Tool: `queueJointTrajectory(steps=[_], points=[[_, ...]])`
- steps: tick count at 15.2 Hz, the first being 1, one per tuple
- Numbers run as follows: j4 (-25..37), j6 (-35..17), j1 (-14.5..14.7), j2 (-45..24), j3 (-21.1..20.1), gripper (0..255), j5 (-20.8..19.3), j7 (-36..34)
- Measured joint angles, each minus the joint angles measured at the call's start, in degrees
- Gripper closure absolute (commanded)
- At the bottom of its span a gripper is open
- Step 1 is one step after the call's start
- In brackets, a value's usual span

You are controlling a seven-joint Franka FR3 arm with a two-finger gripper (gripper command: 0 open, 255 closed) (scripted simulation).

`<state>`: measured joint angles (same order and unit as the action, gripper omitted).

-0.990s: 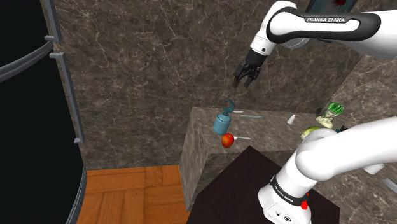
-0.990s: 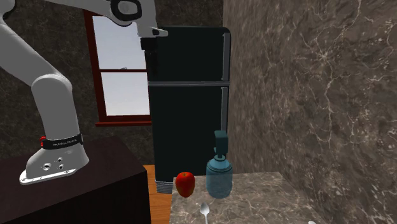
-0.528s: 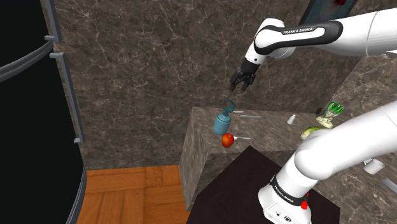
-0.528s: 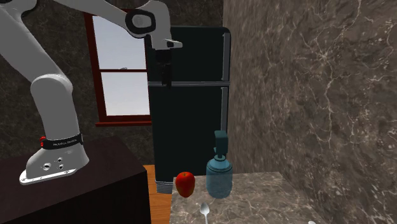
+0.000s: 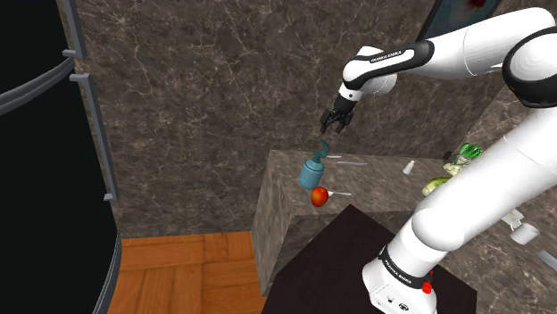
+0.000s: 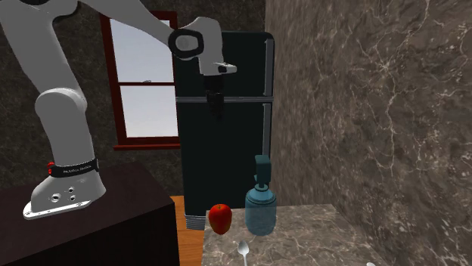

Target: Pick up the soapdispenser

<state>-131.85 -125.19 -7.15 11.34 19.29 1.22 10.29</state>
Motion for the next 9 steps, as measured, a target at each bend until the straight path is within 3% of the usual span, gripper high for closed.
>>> queueJointTrajectory(steps=[9], points=[[10.64,-6.71,-3.1,-18.76,4.16,0,7.6,8.48]])
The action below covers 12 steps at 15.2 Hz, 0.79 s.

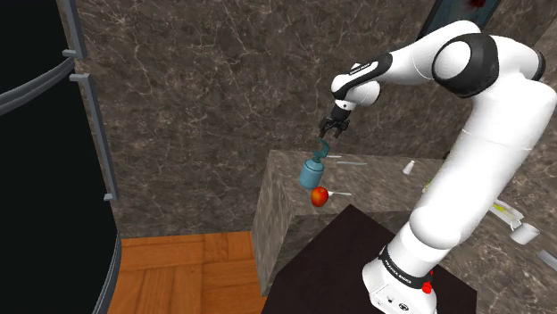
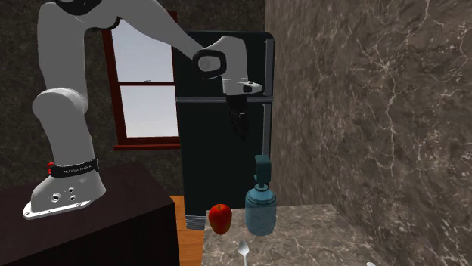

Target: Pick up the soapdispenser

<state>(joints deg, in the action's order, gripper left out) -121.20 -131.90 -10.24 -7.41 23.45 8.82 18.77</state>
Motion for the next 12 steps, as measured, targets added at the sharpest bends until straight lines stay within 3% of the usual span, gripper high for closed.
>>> queueJointTrajectory(steps=[6,12], points=[[9.57,-1.48,-4.05,-12.11,0.05,0,5.63,4.37],[10.43,-4.35,-5.56,-16.29,-0.87,0,8.0,6.28]])
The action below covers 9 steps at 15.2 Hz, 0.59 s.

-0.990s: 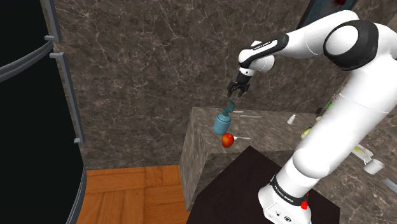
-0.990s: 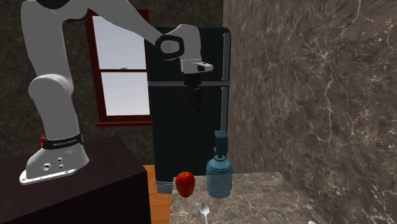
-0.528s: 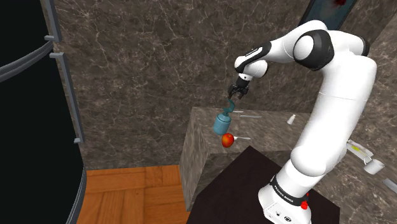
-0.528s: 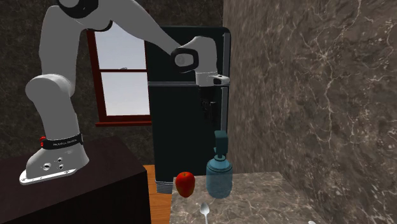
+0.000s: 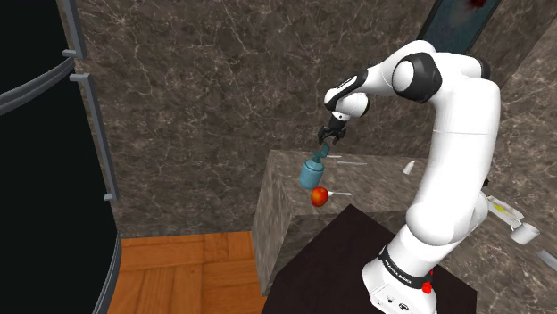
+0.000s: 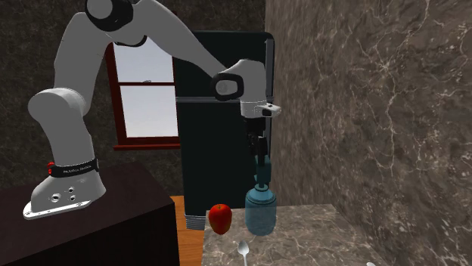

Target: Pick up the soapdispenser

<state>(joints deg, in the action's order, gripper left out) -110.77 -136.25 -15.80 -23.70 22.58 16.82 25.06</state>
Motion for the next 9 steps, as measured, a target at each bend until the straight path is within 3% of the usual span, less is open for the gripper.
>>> queueJointTrajectory(steps=[2,3,9], points=[[-0.02,-0.88,-0.23,-0.93,-0.33,0,0.56,0.36],[-0.09,-1.19,-0.28,-1.18,-0.43,255,0.73,0.47],[-0.03,-1.55,-0.4,-1.4,-0.53,255,0.94,0.67]])
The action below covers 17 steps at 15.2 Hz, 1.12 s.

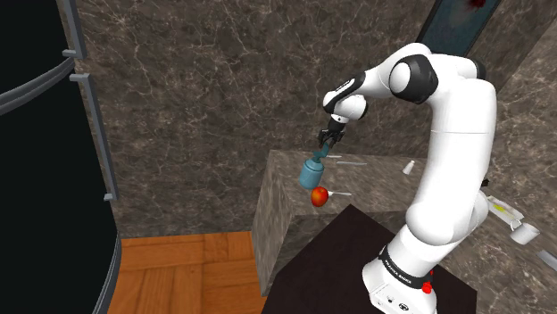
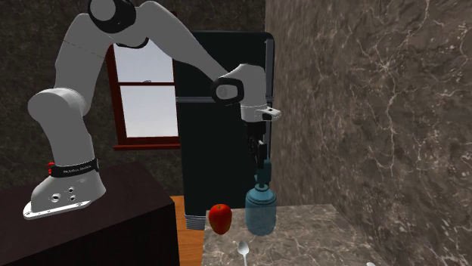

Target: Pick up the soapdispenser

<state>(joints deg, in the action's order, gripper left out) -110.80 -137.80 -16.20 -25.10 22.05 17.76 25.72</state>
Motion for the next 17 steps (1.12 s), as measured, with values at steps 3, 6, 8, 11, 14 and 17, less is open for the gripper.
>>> queueJointTrajectory(steps=[3,6,8,11,14,17], points=[[-0.05,0.03,0.01,0.03,0.02,255,-0.04,-0.01],[-0.18,0.79,0.3,0.81,0.3,255,-0.55,-0.43],[-0.01,1.76,0.47,1.65,0.62,255,-1.08,-0.75],[0.38,3.52,0.97,3.16,1.13,255,-2.1,-1.62],[1.15,5.42,1.17,4.4,1.6,255,-2.98,-2.17],[1.55,7.09,1.47,5.81,2.01,255,-3.86,-2.77]])
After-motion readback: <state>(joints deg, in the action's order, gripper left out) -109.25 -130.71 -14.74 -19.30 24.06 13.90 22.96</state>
